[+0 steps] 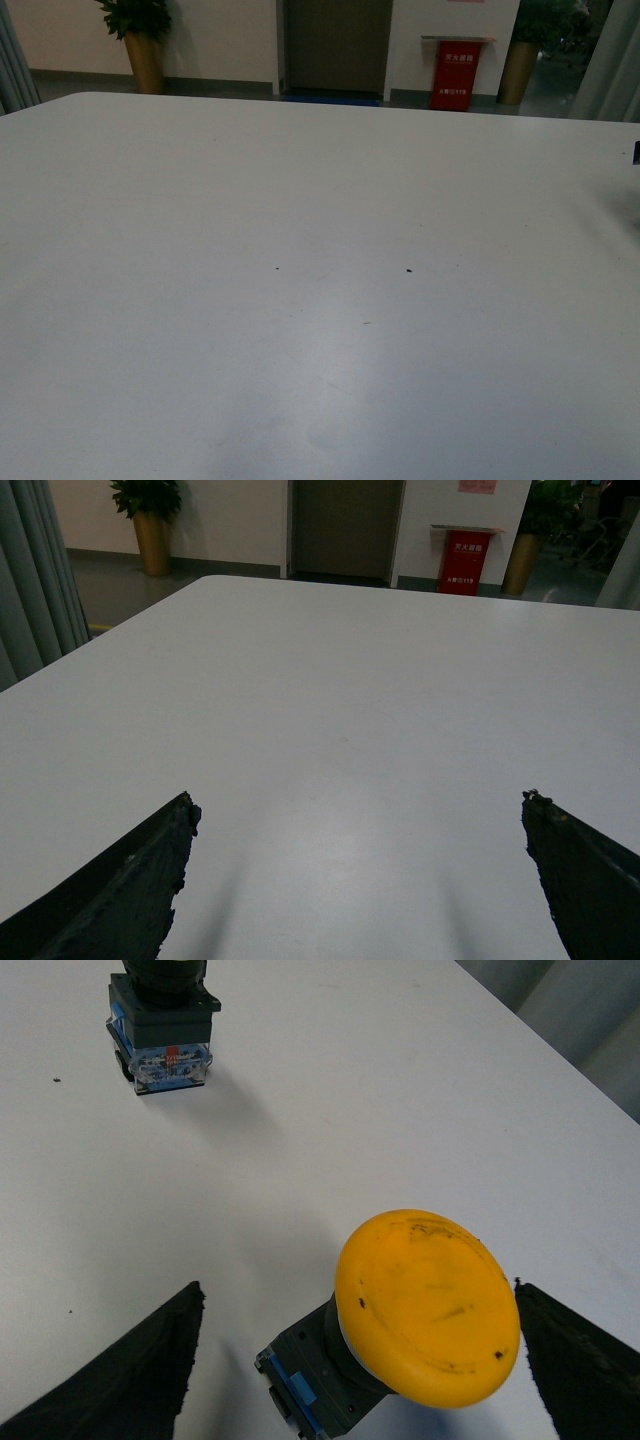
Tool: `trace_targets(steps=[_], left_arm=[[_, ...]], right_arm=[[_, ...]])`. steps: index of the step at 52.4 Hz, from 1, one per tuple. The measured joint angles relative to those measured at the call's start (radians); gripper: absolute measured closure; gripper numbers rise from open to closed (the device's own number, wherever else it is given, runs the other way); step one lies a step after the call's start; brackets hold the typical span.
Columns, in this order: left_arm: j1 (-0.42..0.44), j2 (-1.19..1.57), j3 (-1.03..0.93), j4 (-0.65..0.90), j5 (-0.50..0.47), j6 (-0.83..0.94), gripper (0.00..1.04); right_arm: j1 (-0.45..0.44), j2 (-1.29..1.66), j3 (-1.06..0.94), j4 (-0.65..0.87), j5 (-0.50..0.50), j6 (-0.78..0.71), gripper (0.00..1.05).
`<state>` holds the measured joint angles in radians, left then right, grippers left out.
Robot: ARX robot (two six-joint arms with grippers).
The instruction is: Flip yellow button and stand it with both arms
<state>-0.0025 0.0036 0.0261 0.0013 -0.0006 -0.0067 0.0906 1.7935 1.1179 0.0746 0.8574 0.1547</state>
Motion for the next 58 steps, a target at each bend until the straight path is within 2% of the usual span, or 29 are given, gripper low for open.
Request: trace_targets(steps=[2,3,6,33,58], left_arm=[[0.000,0.000,0.000,0.000,0.000,0.000,0.07],[0.000,0.000,0.000,0.000,0.000,0.000,0.07],[0.000,0.000,0.000,0.000,0.000,0.000,0.07],[0.000,0.000,0.000,0.000,0.000,0.000,0.07],[0.000,0.000,0.000,0.000,0.000,0.000,0.07]], right_arm=[[0.000,0.000,0.000,0.001,0.000,0.000,0.06],[0.000,0.000,0.000,0.002,0.000,0.000,0.05],[0.000,0.000,0.000,0.009,0.000,-0.001,0.08],[0.027,-0.069,0.013,0.008,0.010,-0.008,0.07],[0.076,-0.249,0.000,0.036,-0.013,-0.019,0.07]])
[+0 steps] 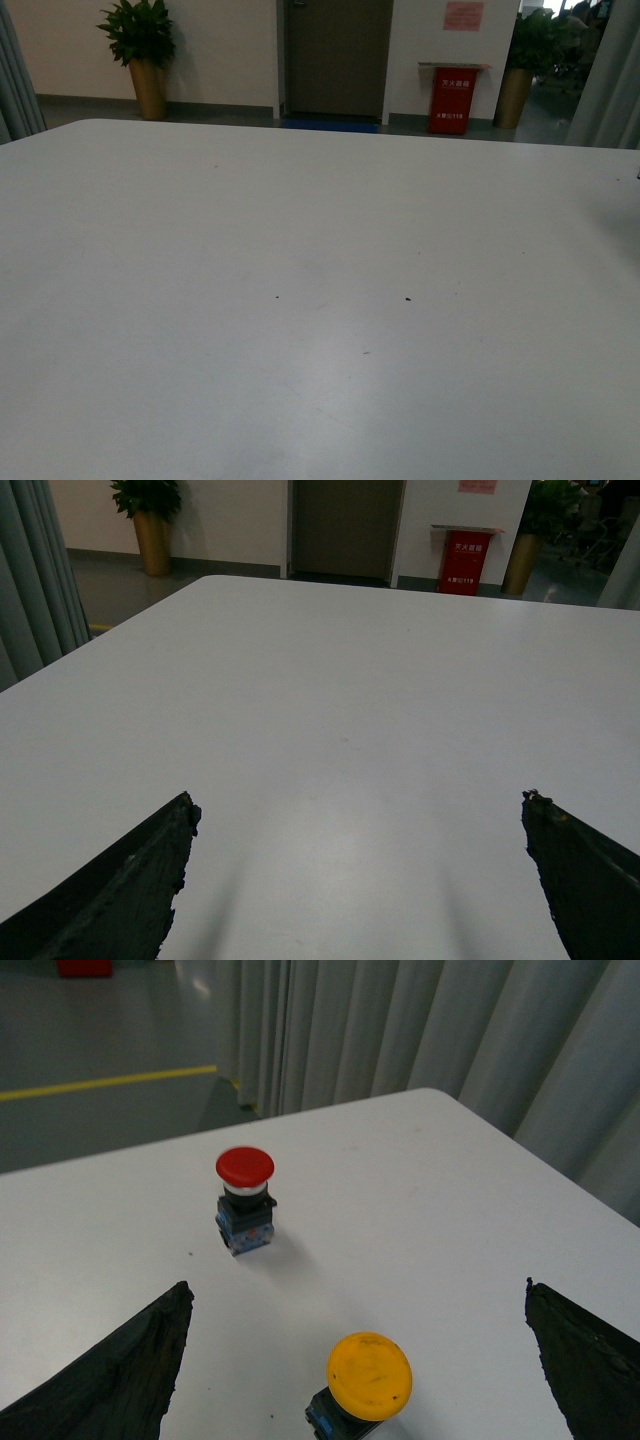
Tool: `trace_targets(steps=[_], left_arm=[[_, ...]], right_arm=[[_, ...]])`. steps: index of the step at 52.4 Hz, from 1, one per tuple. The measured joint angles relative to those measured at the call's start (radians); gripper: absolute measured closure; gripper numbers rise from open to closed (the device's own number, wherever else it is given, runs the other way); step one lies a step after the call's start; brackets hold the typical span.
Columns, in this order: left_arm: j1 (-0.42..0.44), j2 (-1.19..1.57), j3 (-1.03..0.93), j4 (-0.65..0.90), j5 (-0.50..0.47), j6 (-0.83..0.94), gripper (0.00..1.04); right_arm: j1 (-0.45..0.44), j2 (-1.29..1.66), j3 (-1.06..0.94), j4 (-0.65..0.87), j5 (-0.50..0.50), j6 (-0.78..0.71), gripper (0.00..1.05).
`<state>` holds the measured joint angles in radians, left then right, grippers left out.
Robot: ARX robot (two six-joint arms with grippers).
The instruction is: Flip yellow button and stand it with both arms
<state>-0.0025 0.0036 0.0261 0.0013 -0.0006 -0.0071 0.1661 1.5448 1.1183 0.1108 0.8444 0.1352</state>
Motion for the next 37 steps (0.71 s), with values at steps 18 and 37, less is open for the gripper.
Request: trace_targets(steps=[18,37], left_arm=[[0.000,0.000,0.000,0.000,0.000,0.000,0.07],[0.000,0.000,0.000,0.000,0.000,0.000,0.07]], right_arm=[[0.101,-0.225,-0.073,-0.149,-0.193,0.192,0.07],[0.140,-0.375,-0.214,-0.198,-0.541,0.494,0.07]])
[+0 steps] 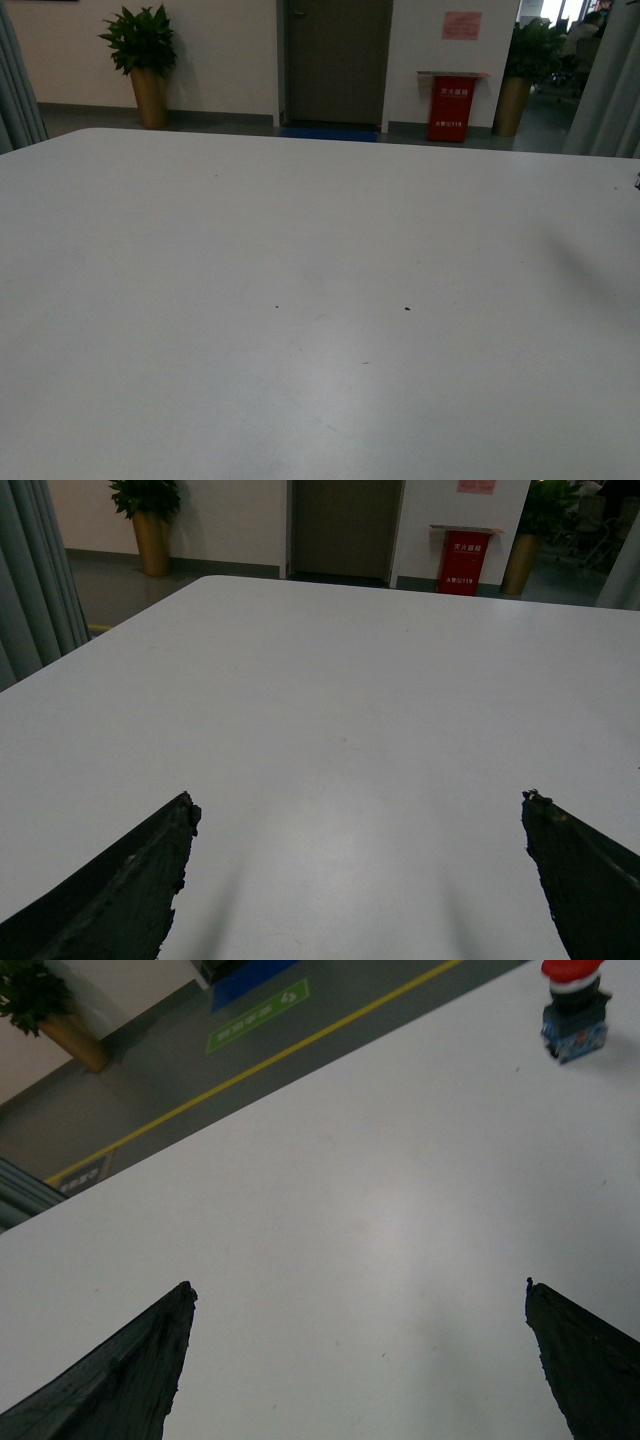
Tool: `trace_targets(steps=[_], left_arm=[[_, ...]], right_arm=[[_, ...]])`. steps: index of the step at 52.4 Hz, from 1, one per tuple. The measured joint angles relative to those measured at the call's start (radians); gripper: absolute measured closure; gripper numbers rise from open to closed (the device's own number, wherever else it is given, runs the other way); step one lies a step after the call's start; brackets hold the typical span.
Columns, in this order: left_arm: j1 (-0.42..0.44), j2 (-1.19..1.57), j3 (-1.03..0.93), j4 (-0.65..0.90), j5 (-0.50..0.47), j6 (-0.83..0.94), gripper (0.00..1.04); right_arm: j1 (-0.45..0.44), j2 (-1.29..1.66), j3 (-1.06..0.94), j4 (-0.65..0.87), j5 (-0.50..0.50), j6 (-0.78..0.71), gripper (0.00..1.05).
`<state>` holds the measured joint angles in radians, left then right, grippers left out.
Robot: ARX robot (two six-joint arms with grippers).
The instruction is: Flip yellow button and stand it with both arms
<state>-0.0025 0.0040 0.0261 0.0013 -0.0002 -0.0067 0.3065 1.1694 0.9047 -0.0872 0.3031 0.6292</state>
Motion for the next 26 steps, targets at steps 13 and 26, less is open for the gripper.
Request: trace_targets(steps=[13,26], left_arm=[[0.000,0.000,0.000,0.000,0.000,0.000,0.07],[0.000,0.000,0.000,0.000,-0.001,0.000,0.07]], right_arm=[[-0.053,-0.089,-0.114,0.055,-0.191,0.195,0.07],[-0.148,-0.341,-0.381,0.397,-0.156,-0.222,0.36]])
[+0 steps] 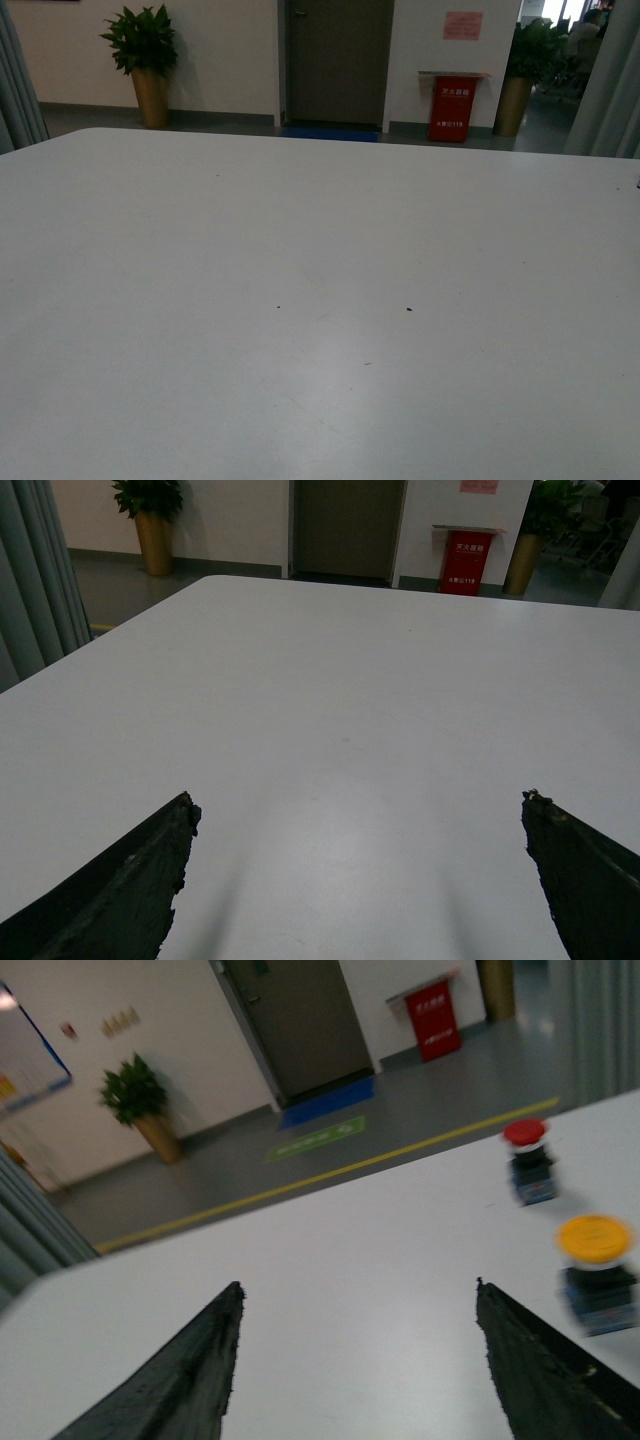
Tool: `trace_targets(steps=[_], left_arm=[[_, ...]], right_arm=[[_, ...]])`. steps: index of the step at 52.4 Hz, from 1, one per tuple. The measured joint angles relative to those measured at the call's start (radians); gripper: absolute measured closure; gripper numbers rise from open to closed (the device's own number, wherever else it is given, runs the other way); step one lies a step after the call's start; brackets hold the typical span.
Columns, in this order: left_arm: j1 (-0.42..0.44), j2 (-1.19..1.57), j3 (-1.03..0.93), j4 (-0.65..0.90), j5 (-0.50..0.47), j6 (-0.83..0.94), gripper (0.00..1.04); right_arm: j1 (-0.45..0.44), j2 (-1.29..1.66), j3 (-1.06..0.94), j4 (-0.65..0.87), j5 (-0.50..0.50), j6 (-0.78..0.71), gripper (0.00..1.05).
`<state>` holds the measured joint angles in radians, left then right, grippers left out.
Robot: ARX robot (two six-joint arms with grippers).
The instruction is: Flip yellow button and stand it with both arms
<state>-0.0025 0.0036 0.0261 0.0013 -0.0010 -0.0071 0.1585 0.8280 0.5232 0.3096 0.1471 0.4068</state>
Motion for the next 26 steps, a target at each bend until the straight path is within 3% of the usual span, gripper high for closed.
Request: trace_targets(steps=[2,8,23,26], left_arm=[[0.000,0.000,0.000,0.000,0.000,0.000,0.07],[0.000,0.000,0.000,0.000,0.001,0.000,0.07],[0.000,0.000,0.000,0.000,0.001,0.000,0.07],[0.000,0.000,0.000,0.000,0.000,0.000,0.07]], right_arm=[[-0.027,-0.055,-0.053,0.000,-0.025,-0.134,0.43],[-0.110,-0.171,-0.161,-0.032,-0.126,-0.291,0.59],[-0.155,-0.507,-0.378,-0.166,-0.145,-0.388,1.00],[-0.156,-0.554,-0.407,-0.177,-0.145,-0.394,1.01]])
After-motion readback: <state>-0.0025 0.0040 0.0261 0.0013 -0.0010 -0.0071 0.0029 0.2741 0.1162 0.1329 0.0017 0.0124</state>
